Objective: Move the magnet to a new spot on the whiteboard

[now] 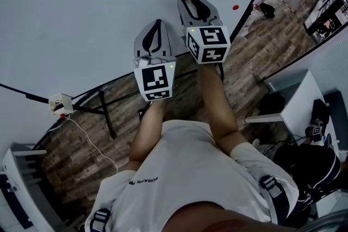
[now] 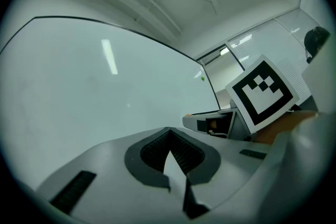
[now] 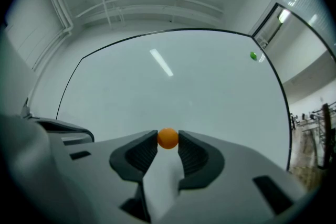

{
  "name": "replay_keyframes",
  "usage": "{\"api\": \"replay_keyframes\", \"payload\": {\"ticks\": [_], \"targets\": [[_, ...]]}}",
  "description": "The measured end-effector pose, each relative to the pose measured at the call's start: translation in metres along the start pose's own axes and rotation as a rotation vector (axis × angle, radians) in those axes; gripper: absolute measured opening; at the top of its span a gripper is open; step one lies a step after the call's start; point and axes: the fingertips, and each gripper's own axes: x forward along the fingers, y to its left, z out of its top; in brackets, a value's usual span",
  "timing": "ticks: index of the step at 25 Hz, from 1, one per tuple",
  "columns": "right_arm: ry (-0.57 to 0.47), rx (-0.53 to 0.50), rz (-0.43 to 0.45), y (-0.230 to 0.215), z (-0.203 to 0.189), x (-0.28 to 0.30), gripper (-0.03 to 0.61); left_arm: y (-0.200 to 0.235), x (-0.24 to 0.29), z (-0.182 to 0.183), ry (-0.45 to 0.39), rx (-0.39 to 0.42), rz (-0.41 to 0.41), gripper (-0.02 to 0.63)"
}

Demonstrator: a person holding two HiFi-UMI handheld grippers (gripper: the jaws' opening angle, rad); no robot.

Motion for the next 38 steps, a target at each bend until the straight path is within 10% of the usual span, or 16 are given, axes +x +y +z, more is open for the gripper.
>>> {"api": "replay_keyframes", "payload": {"ticks": [38], "targets": [[0.048,-0.021,-0.014,-0.01,-0.003,0.039,0.129,0.005,0.003,-0.004,0.014,0.044,0.008,0.003]]}}
